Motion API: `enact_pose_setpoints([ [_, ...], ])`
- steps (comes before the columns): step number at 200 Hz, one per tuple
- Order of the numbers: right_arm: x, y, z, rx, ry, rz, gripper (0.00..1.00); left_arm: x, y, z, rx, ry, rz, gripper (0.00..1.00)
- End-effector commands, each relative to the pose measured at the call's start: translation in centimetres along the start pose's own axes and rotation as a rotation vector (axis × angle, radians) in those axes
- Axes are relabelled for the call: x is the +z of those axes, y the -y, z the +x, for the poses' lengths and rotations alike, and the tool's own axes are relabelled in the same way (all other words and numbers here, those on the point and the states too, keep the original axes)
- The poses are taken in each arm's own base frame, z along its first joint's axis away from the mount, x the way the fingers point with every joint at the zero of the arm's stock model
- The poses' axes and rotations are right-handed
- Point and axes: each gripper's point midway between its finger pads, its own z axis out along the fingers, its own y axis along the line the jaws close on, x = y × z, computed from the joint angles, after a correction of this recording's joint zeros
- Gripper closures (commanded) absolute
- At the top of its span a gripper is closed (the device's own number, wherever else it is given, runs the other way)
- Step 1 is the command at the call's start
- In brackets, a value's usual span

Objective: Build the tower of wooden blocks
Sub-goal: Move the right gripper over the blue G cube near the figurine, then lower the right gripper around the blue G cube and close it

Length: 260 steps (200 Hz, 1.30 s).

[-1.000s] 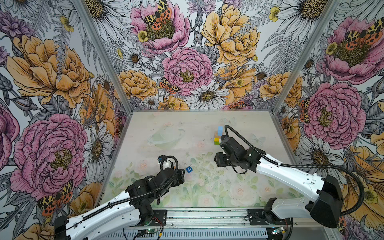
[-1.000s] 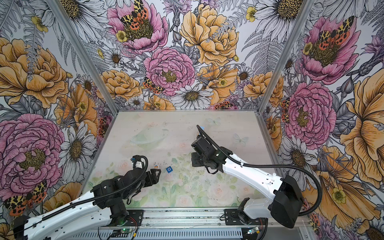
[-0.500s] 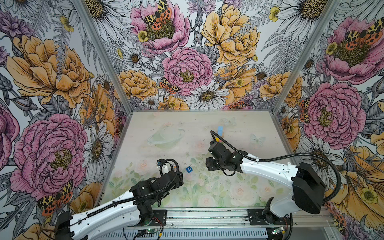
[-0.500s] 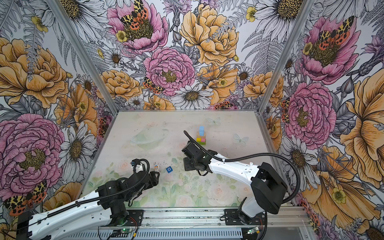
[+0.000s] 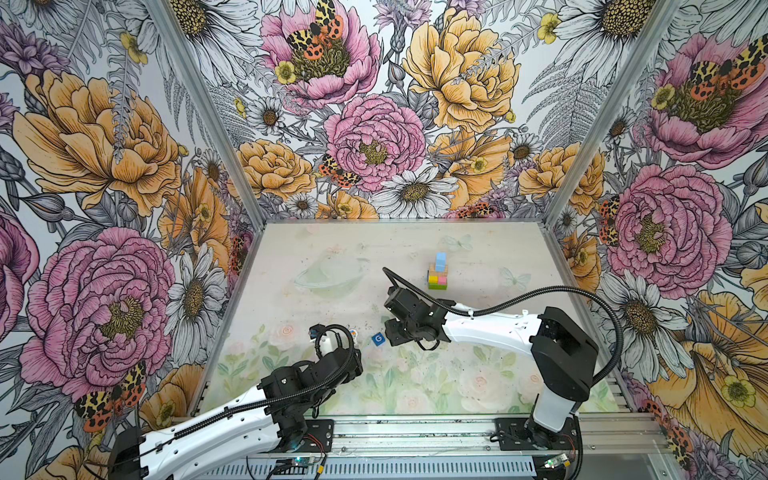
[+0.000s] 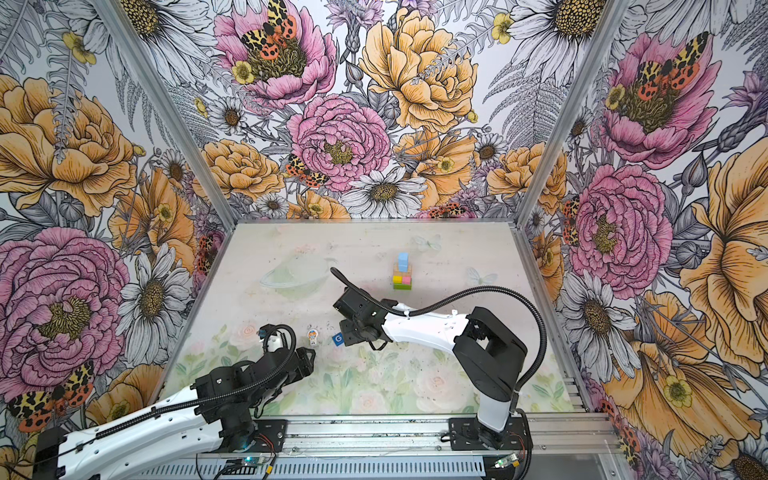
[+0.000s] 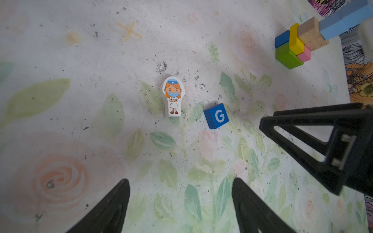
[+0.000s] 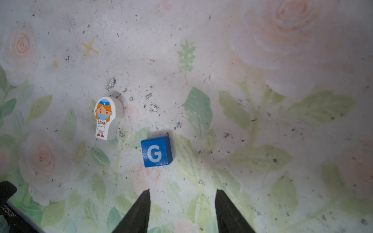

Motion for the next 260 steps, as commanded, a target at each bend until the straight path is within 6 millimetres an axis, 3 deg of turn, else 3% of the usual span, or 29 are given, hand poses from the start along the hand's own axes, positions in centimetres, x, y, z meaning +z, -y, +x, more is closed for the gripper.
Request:
enact_pose_setpoints([
  [1,0.3,-1.4,-1.0,-0.024,0.018,-0.030,0.46,0.0,-0.4,-0.2,-0.015,0.021,-0.005,0.19],
  [173,3.5,-3.4,-0.1,-0.046,-0.044,-0.037,0.47,-0.8,0.3,-1.0,0.000,0.040,0.032,0.19],
  [260,4.8,-2.8,0.2,-0.055,-0.062,0.021,0.49,-1.2,0.3,-1.2,0.000,0.047,0.043,0.19],
])
